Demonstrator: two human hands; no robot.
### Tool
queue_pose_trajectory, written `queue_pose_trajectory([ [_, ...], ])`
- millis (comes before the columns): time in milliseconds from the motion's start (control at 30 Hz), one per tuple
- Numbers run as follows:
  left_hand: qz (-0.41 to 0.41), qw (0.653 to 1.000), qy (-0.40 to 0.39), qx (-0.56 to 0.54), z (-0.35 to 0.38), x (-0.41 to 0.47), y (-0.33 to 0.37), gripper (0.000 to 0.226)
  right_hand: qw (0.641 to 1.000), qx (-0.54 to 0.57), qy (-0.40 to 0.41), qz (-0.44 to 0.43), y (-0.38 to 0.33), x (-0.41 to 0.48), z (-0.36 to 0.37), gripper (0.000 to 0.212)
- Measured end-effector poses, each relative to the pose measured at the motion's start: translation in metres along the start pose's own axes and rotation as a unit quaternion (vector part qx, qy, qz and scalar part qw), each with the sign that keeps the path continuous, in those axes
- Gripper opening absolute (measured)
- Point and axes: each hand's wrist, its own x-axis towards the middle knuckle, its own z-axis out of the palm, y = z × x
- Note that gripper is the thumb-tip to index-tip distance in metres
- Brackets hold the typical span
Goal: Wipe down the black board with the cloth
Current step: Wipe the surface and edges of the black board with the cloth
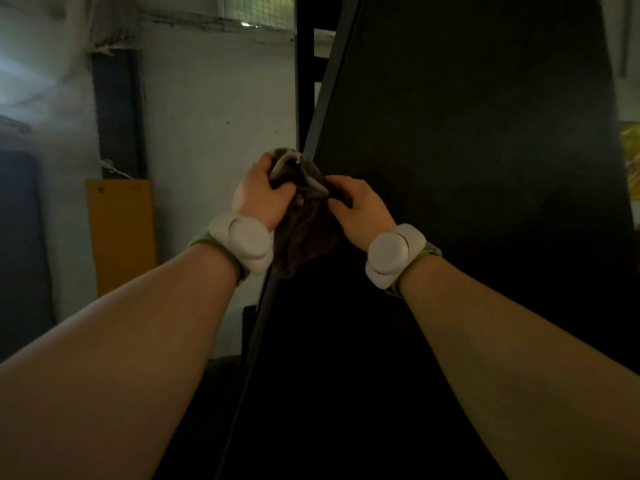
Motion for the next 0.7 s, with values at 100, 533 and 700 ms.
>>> queue_pose_trajectory([
  [100,-0.020,0.992,-0.021,0.122,0.009,0.008,0.003,0.047,0.995,-0.101,0.018,0.017,0.010,0.002,-0.006,0.047],
  [533,0.053,0.968,-0.100,0.225,0.041,0.005,-0.008,0.071,0.975,-0.202,0.009,0.096,0.049,-0.013,-0.016,0.063],
  [700,0.056,0.970,-0.075,0.223,0.044,0.008,-0.014,0.080,0.974,-0.200,0.000,0.106,0.058,-0.015,-0.013,0.064],
])
